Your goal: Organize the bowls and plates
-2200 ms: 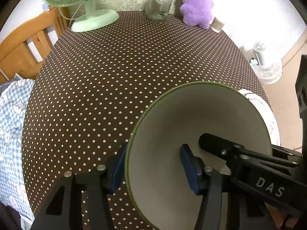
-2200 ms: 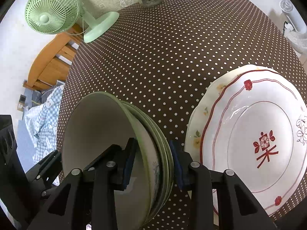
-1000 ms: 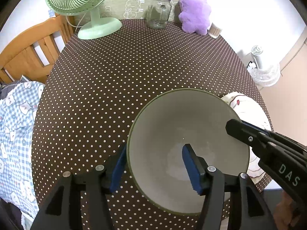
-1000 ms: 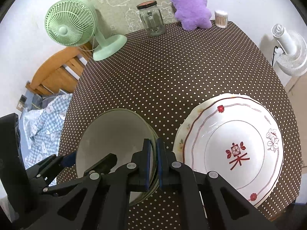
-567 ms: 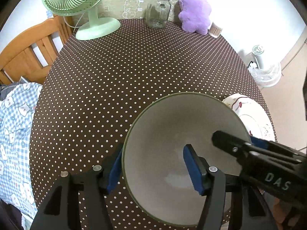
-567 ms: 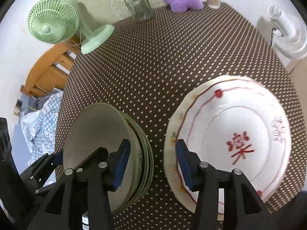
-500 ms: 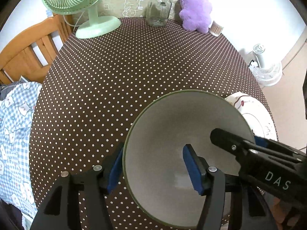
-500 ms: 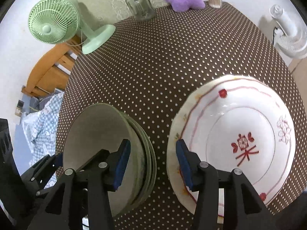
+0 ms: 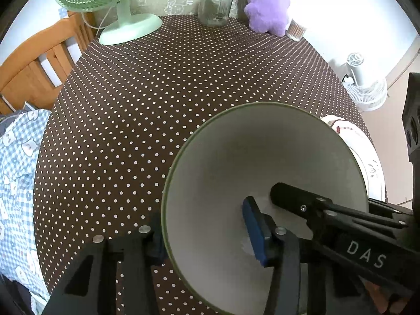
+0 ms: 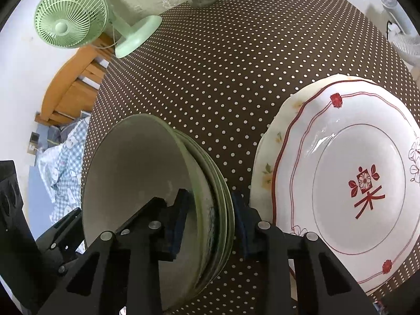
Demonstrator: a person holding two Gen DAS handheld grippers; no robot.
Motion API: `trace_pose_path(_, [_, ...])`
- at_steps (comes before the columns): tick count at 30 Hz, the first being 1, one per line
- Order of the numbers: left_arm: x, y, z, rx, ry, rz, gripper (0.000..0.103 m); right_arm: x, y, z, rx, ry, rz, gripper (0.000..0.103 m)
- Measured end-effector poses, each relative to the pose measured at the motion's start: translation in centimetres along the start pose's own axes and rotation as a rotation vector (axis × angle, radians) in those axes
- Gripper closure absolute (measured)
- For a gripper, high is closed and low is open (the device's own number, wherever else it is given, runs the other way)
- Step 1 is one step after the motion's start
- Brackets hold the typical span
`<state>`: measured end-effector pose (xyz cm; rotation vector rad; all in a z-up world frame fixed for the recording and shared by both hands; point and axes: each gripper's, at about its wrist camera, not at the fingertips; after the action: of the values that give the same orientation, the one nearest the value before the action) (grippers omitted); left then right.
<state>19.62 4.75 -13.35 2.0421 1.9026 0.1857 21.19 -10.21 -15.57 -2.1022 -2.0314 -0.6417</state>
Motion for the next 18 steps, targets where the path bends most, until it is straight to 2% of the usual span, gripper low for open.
trace_pose_path(9, [-0.1,-0.8,-1.7,-0.007,-0.045,-0.005,0.056,0.8,-0.3,-1.2,-0.002,-0.049,-0.016,0.068])
trace_pose_path(18, [-1.7,-0.7,-5.5,-0.068,-0.055,0.046,0.056,0.7,-0.9,-5.2,-0.070,-0.053,0.004,0.067])
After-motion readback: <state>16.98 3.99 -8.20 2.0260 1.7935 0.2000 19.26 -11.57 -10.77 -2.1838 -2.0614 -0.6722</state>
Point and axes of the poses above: each gripper's, at about its wrist camera, not at the fingertips, and z roughly the way its jaws point, x to its left, y to its top, and after that the axes turned 2 degrees about x, right-handed
